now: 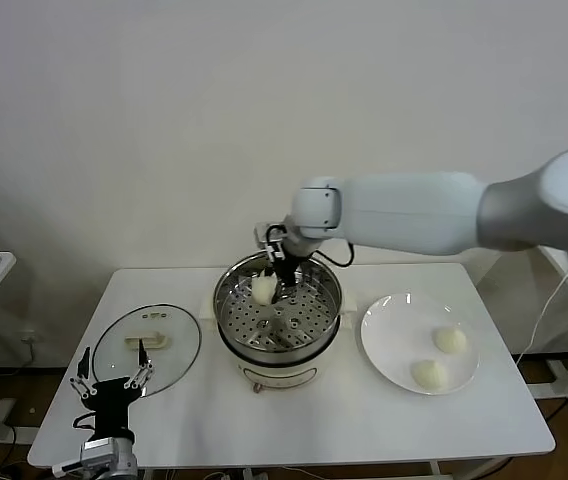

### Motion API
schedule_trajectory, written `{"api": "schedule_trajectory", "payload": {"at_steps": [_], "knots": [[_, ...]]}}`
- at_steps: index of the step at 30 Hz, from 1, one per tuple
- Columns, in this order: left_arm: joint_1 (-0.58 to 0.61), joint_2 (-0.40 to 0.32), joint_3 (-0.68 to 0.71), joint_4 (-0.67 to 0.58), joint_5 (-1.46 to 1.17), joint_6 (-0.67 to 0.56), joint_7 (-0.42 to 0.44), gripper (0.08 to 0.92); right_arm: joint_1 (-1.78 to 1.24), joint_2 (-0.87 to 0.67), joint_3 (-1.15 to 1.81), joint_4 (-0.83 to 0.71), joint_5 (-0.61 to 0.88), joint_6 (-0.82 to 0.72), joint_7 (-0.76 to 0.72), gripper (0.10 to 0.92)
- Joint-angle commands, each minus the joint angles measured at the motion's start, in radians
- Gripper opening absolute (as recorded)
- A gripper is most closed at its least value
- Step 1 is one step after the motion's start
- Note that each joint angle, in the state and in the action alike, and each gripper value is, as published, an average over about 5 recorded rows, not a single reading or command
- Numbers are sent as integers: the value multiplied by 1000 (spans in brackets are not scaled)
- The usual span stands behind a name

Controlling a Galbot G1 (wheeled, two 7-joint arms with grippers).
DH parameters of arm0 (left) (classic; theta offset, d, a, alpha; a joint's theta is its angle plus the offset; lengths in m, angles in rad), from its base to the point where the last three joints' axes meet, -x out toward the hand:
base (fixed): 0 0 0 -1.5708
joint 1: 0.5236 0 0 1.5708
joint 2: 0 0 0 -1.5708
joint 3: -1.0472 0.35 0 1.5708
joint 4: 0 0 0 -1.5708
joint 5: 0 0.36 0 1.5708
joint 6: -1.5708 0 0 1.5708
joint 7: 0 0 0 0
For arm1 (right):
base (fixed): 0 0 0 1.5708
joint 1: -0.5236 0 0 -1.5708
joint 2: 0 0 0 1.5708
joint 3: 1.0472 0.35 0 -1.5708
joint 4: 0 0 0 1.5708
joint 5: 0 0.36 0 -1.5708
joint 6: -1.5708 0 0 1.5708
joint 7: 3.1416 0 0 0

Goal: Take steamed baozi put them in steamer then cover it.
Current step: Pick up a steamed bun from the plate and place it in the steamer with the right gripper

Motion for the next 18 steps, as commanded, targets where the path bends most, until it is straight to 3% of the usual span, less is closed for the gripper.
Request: {"api": "schedule_trajectory", "payload": {"at_steps": [1,18], "knots": [[-2,-1,0,1,-3,-1,0,823,-67,102,-3,-106,57,-20,15,560],[-1,0,1,0,-3,-3,0,823,-97,149,6,-172,21,-31,5,569]]}}
